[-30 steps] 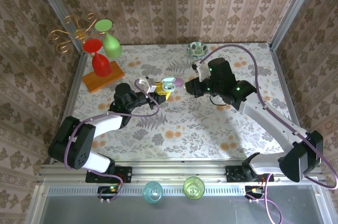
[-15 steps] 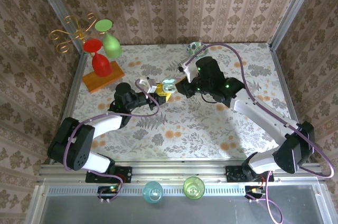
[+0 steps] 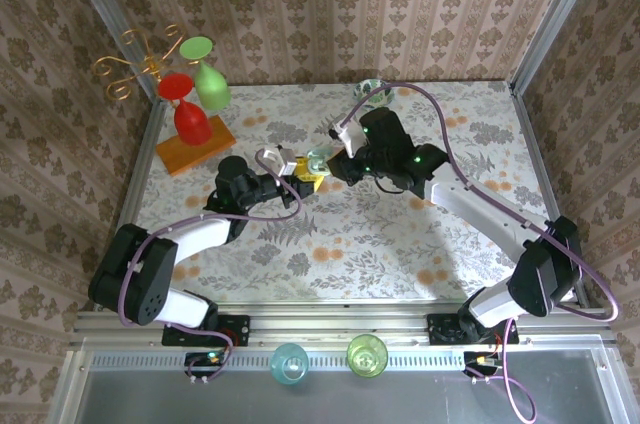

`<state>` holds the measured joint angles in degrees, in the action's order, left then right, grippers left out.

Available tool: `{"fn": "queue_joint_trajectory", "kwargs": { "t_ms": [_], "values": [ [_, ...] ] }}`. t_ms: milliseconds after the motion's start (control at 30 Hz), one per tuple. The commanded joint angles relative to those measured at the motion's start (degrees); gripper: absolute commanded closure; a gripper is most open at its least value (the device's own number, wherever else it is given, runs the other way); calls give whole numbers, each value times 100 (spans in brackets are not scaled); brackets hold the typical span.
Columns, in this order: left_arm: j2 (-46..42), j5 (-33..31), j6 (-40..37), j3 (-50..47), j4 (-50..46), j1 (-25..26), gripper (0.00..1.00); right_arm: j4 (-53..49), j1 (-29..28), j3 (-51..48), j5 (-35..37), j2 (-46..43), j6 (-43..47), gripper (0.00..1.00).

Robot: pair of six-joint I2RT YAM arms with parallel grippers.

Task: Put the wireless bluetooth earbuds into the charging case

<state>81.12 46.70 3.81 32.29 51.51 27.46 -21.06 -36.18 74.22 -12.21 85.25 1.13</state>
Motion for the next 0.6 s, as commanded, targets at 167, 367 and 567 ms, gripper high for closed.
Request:
{"fn": "queue_joint_trajectory", "kwargs": {
  "t_ms": [167,367,567],
  "values": [
    [-143,112,-71,172,-42,49,74,-261,-46,175,220,84,332,81],
    [-106,102,-74,188,-51,50,74,-452,-55,180,245,9,518,82],
    [-97,102,-74,198,-49,49,74,-544,-55,155,191,-50,658,82]
  ]
}}
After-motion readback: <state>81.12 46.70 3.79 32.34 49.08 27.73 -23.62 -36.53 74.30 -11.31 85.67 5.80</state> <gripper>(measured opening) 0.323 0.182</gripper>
